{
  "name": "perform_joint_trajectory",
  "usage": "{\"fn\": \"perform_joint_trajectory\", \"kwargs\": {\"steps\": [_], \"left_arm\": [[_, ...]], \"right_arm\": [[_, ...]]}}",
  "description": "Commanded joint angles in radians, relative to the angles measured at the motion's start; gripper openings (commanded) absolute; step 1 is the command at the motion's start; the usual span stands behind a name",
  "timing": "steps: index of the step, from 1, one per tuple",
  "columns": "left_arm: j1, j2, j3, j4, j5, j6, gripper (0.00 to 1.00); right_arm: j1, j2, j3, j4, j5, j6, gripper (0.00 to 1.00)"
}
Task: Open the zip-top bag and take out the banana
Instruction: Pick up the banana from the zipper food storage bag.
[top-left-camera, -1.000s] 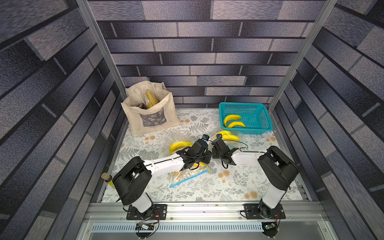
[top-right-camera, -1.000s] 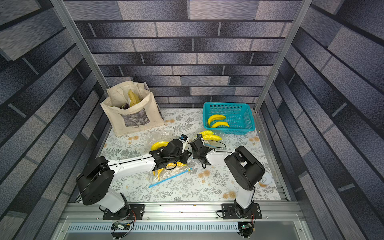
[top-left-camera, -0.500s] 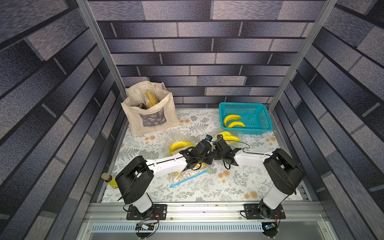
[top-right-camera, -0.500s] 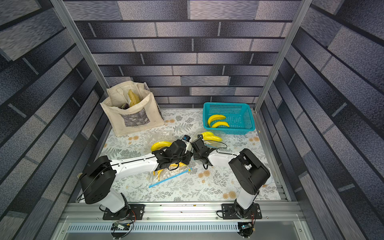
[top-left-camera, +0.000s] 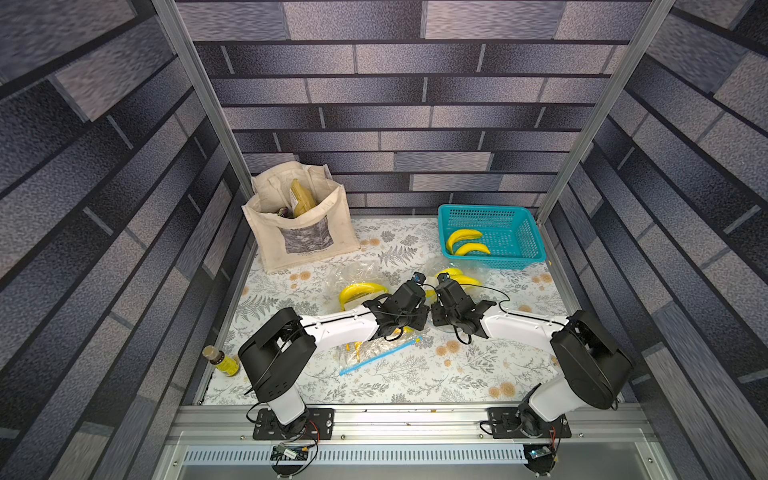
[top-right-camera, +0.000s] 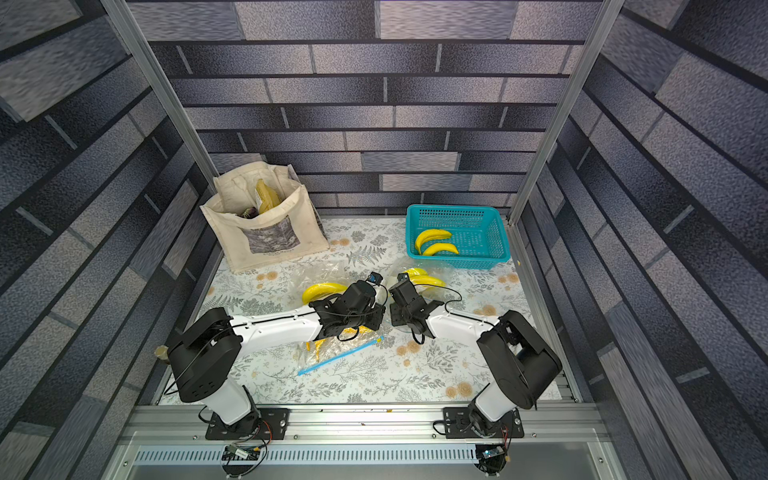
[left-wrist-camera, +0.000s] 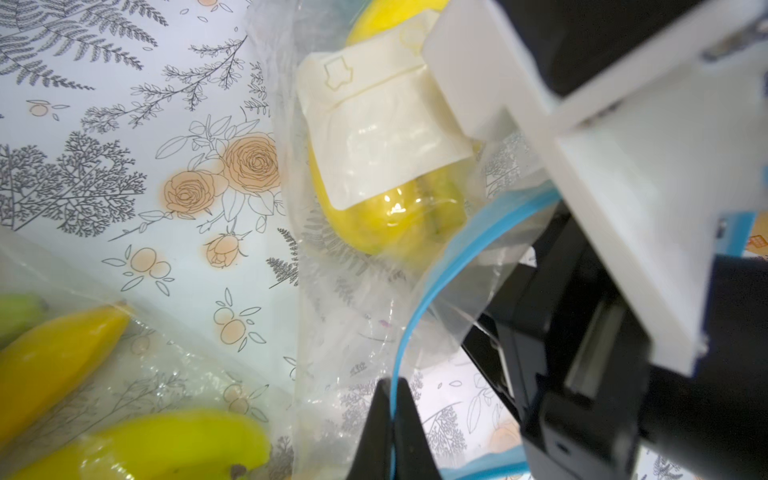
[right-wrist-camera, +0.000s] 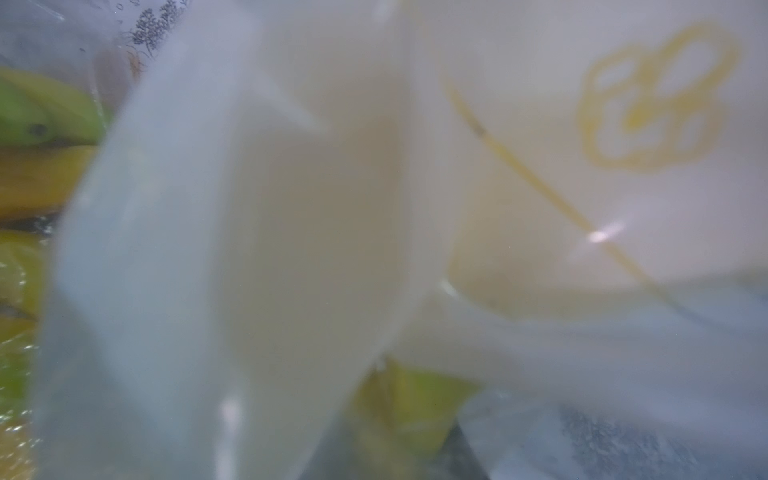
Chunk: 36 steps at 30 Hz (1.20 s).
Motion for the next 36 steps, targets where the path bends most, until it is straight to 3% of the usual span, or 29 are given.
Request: {"fn": "perform_joint_trajectory", "kwargs": {"steps": [1, 15, 24, 28, 36], "left_arm": [[0.015, 0.014, 0.035, -0.009, -0.015, 0.010, 0.00], [0.067, 0.092, 0.161, -0.066, -0.031, 0.022, 0.00], [0.113, 0.140, 0.274, -0.123, 0.004, 0.069, 0.00], [0.132, 0.149, 0.309, -0.160, 0.023, 0.099, 0.00], [0.223, 0.173, 0.353, -0.147, 0.224, 0.058, 0.00]], "right_arm": [[-0.006, -0.068, -0.006, -0.066, -0.153, -0.055, 0.00], [-0.006, -0.375, -0.025, -0.418, -0.495, -0.184, 0.00], [-0.006, -0.490, -0.029, -0.448, -0.688, -0.193, 0.00], [-0.006, -0.536, -0.051, -0.377, -0.774, -0.172, 0.00], [-0.006, -0.624, -0.050, -0.269, -0.887, -0.113, 0.00]]}}
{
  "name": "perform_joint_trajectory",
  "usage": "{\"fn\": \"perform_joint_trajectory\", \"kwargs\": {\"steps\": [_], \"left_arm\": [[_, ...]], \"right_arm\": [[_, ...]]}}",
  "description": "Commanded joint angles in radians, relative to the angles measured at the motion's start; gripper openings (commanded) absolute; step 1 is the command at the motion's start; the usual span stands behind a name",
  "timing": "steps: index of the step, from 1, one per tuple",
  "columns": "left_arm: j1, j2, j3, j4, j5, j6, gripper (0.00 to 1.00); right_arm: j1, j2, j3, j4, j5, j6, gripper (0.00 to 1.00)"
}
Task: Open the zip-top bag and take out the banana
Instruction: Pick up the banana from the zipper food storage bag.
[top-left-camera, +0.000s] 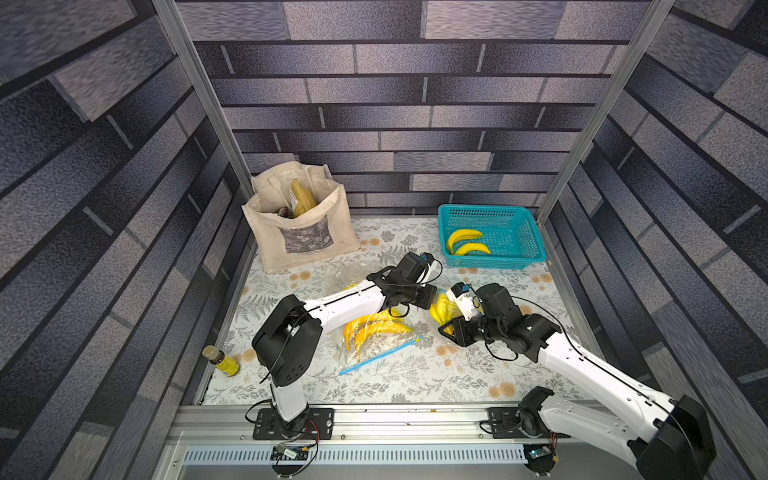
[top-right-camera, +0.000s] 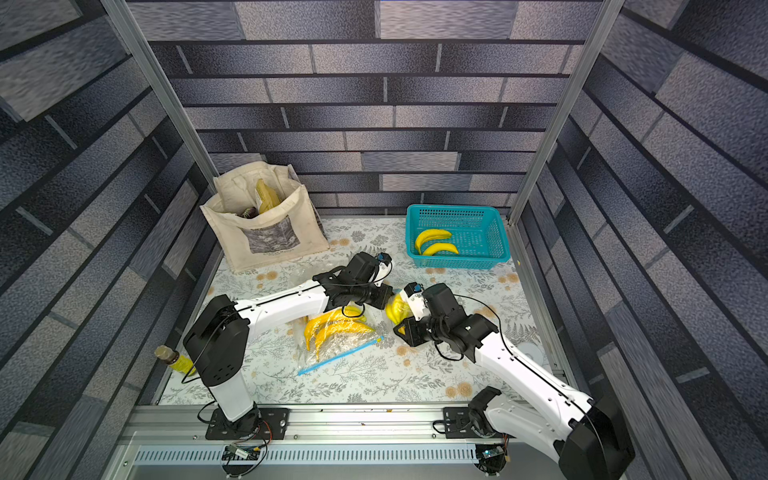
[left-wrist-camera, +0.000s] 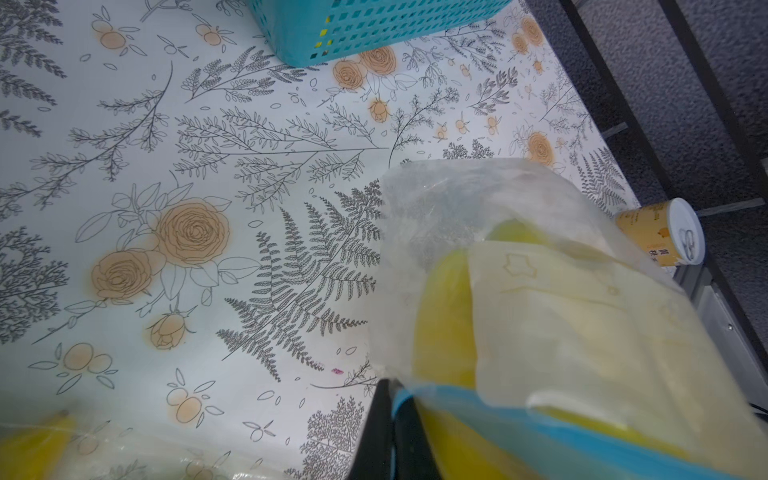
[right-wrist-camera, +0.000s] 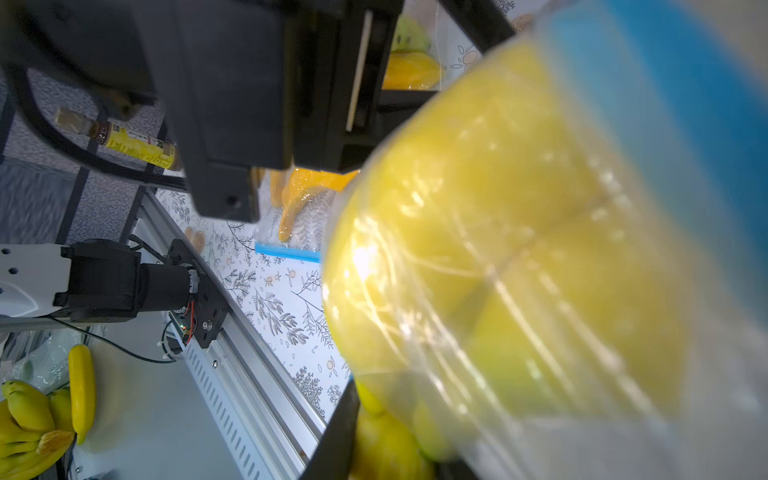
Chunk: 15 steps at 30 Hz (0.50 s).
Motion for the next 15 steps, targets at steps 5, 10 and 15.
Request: {"fn": "perform_joint_trajectory", "kwargs": {"steps": [5, 10, 15], "left_arm": [[0.127, 0.101, 0.117, 0.043, 0.058, 0.003, 0.00], [0.140, 0.145, 0.157, 0.043, 0.159, -0.018, 0.00], [0.163, 0.158, 0.116, 0.124, 0.246, -0.077, 0.00]], "right_arm": [[0.043, -0.109, 0.019, 0.167, -0.383, 0.007, 0.00], [0.043, -0.128, 0.021, 0.251, -0.401, 0.050, 0.00], [0.042, -0.183, 0.047, 0.319, -0.326, 0.058, 0.00]]}}
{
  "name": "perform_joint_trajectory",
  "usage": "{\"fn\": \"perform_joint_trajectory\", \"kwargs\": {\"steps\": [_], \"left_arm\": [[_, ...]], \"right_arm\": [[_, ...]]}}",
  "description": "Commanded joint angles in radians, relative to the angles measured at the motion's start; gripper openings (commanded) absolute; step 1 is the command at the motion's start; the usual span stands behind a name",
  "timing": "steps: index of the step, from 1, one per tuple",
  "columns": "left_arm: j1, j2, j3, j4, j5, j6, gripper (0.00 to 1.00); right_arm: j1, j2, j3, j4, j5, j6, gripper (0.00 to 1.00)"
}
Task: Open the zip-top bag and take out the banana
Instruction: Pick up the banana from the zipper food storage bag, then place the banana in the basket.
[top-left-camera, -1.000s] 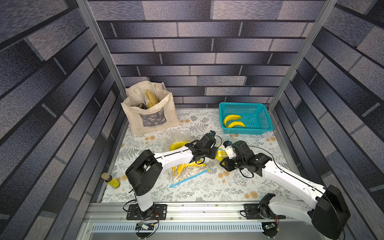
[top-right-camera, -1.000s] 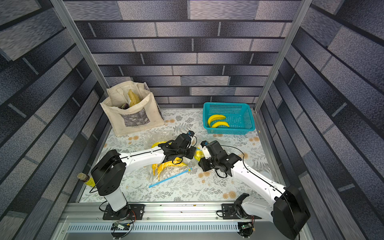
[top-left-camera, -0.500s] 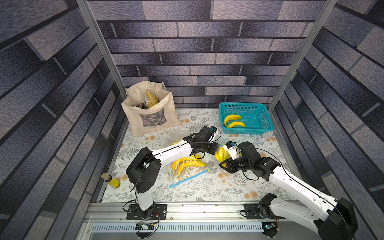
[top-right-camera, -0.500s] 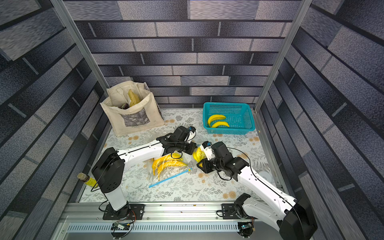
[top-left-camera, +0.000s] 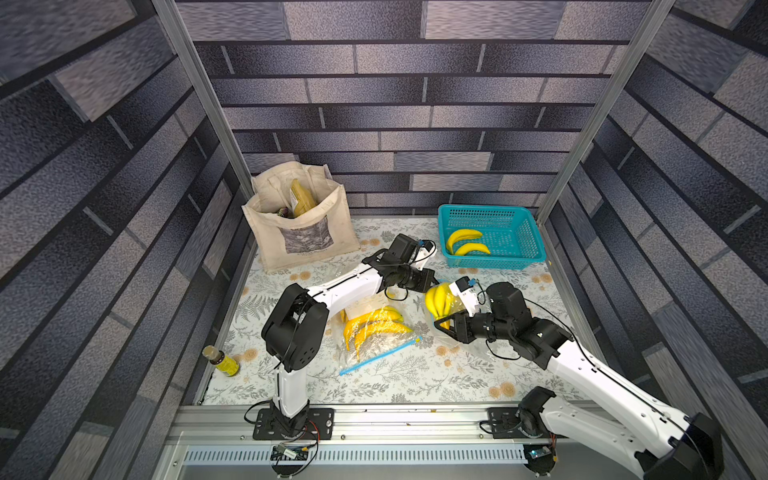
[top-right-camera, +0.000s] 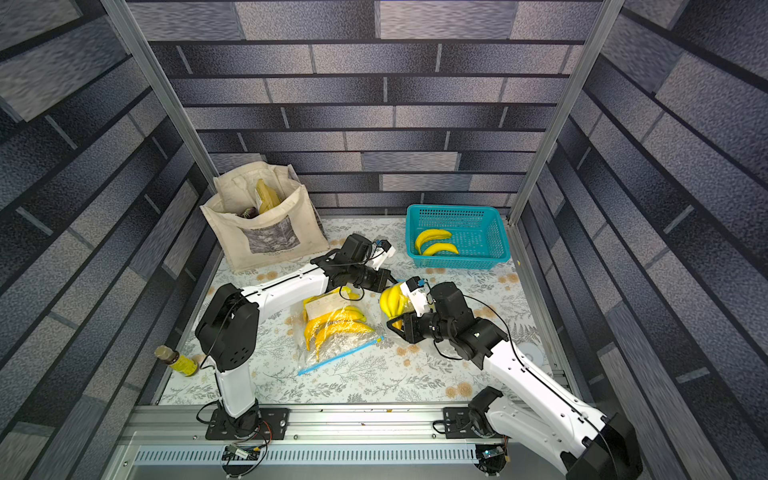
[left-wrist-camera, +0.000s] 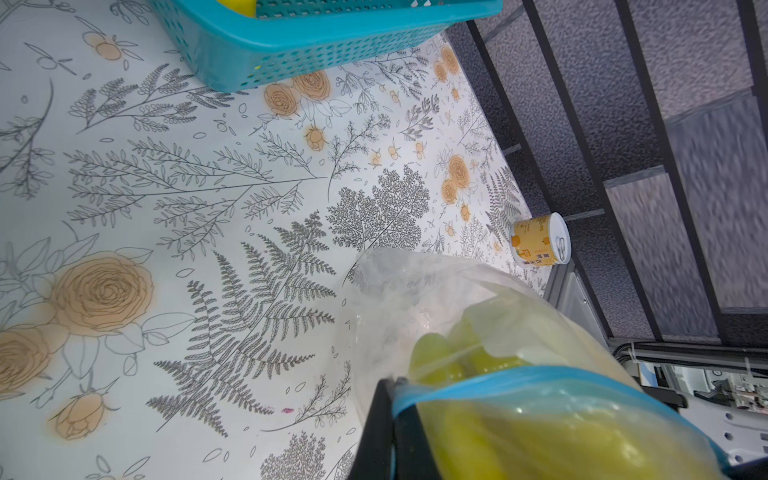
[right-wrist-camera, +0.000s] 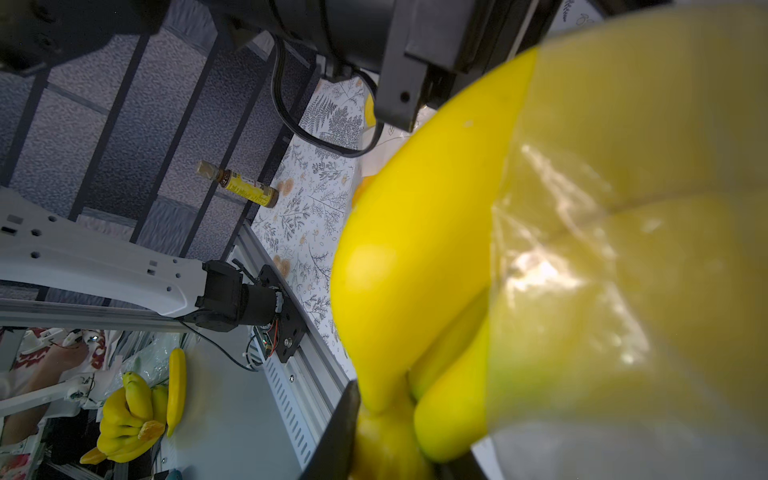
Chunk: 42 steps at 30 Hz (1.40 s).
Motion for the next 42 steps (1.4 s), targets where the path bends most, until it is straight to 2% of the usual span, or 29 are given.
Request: {"fn": "perform_joint_trajectory", "kwargs": {"steps": [1, 6, 10, 12, 13, 14, 16, 17, 18, 19, 23, 25, 35, 42], "left_arm": [[0.057, 0.057, -0.023, 0.130, -0.076, -0.055, 0.00], [0.051, 0.052, -0.039, 0.148, -0.036, -0.079, 0.00], [0.054, 0.009, -0.089, 0.189, -0.032, -0.109, 0.00], [0.059, -0.019, -0.117, 0.198, -0.042, -0.112, 0.07], [0.064, -0.033, -0.135, 0.207, -0.050, -0.115, 0.19], [0.068, -0.050, -0.154, 0.214, -0.058, -0.120, 0.36], [0.082, -0.092, -0.204, 0.247, -0.078, -0.133, 0.51], [0.089, -0.111, -0.227, 0.258, -0.100, -0.136, 0.62], [0.095, -0.140, -0.253, 0.262, -0.131, -0.136, 0.89], [0.102, -0.169, -0.276, 0.271, -0.154, -0.129, 1.00], [0.133, -0.279, -0.367, 0.312, -0.219, -0.112, 1.00], [0.147, -0.315, -0.411, 0.341, -0.212, -0.107, 1.00], [0.153, -0.317, -0.450, 0.309, -0.204, -0.064, 1.00], [0.162, -0.370, -0.580, 0.402, -0.261, -0.068, 1.00]], "right_arm": [[0.044, -0.098, 0.061, 0.220, -0.190, -0.055, 0.00], [0.045, -0.098, 0.071, 0.348, -0.062, -0.046, 0.00], [0.044, -0.068, 0.084, 0.342, -0.047, -0.066, 0.00], [0.044, -0.081, 0.086, 0.321, -0.045, -0.074, 0.00], [0.045, -0.096, 0.085, 0.305, -0.036, -0.084, 0.00], [0.045, -0.113, 0.085, 0.285, -0.013, -0.093, 0.00], [0.044, -0.152, 0.086, 0.232, 0.043, -0.112, 0.00], [0.044, -0.165, 0.085, 0.218, 0.067, -0.115, 0.00], [0.043, -0.176, 0.083, 0.209, 0.088, -0.113, 0.00], [0.044, -0.184, 0.082, 0.203, 0.107, -0.110, 0.00], [0.044, -0.189, 0.078, 0.217, 0.177, -0.088, 0.00], [0.043, -0.189, 0.075, 0.240, 0.219, -0.078, 0.00], [0.027, -0.113, 0.143, 0.154, 0.311, -0.063, 0.00], [0.016, -0.106, 0.152, 0.099, 0.301, -0.032, 0.00]]}}
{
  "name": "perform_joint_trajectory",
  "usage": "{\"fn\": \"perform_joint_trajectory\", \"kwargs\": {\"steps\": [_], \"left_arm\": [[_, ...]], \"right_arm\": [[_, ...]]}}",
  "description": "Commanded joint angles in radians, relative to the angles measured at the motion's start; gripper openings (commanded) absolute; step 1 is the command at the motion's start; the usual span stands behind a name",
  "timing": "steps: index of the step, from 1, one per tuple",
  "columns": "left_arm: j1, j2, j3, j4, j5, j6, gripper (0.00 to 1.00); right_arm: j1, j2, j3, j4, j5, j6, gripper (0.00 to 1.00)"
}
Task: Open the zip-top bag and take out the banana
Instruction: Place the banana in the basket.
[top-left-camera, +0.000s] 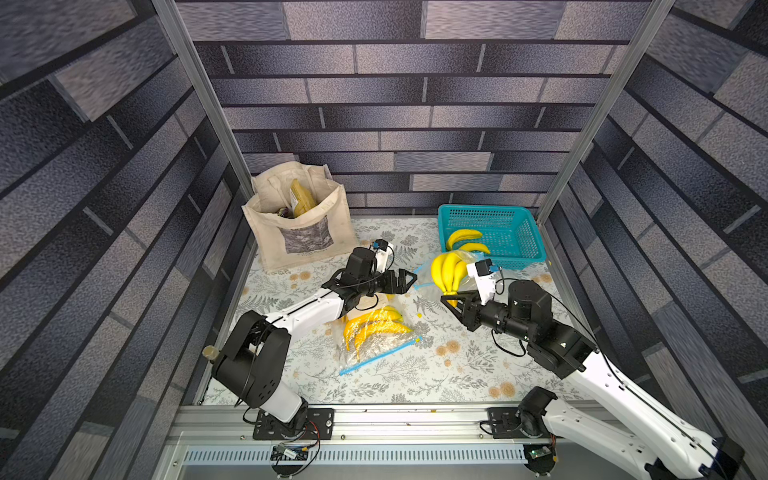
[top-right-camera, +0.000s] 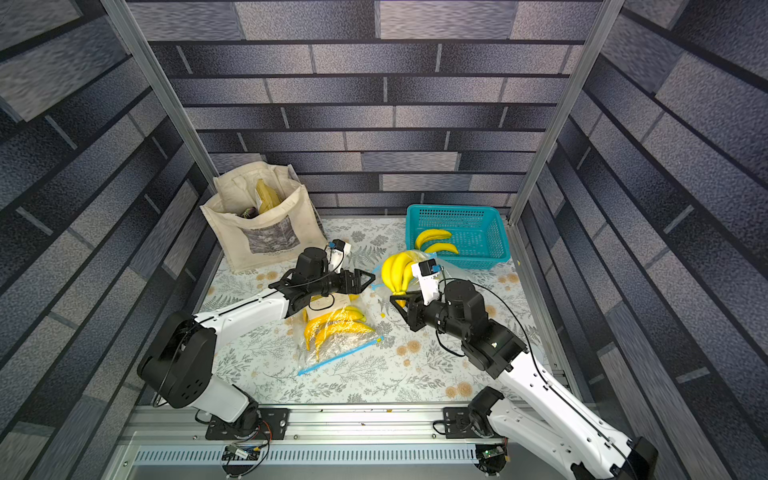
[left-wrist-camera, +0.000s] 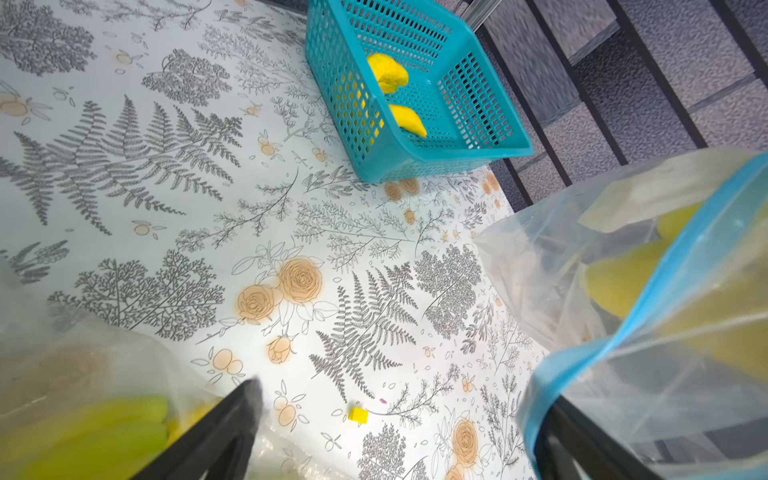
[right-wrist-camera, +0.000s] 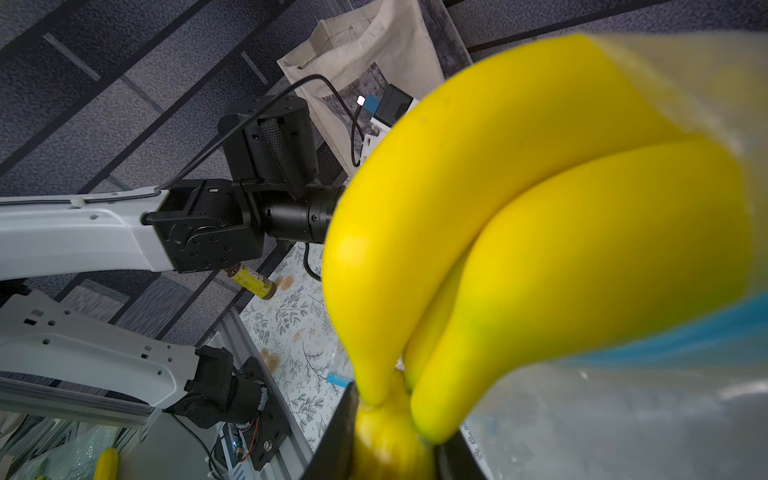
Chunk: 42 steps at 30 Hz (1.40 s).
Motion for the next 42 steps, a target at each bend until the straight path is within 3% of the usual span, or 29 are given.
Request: {"fn": "perform_joint_trajectory", "kwargs": {"steps": [1, 10, 16, 20, 22, 32, 37, 40, 42], "left_arm": [[0.022, -0.053, -0.070, -0.002, -0.085, 0.021, 1.00], [0.033, -0.205, -0.092, -0.057, -0.135, 0.053, 1.00], [0.031, -0.214, -0.096, -0.046, -0.097, 0.037, 1.00], [0.030, -0.203, -0.107, 0.005, -0.069, 0.009, 0.99], [0.027, -0.187, -0.100, 0.022, -0.045, 0.001, 0.90], [0.001, -0.146, -0.070, 0.031, -0.008, -0.015, 0.24], [-0.002, -0.138, -0.052, 0.036, -0.010, -0.023, 0.10], [-0.006, -0.110, 0.005, -0.050, -0.070, -0.003, 0.00], [-0.005, -0.077, 0.045, -0.089, -0.087, 0.006, 0.00]], "right_arm": [[-0.019, -0.005, 0.058, 0.016, 0.050, -0.005, 0.00], [-0.020, 0.008, 0.023, 0.033, 0.032, 0.015, 0.00], [-0.019, 0.040, -0.011, 0.179, -0.050, 0.079, 0.00], [-0.019, 0.062, -0.057, 0.381, -0.128, 0.140, 0.00], [-0.020, 0.096, -0.045, 0.423, -0.153, 0.162, 0.00], [-0.019, 0.174, -0.041, 0.484, -0.192, 0.206, 0.00], [-0.019, 0.176, -0.054, 0.421, -0.168, 0.184, 0.00], [-0.019, 0.216, -0.078, 0.545, -0.226, 0.253, 0.00], [-0.019, 0.249, -0.091, 0.661, -0.265, 0.309, 0.00]]}}
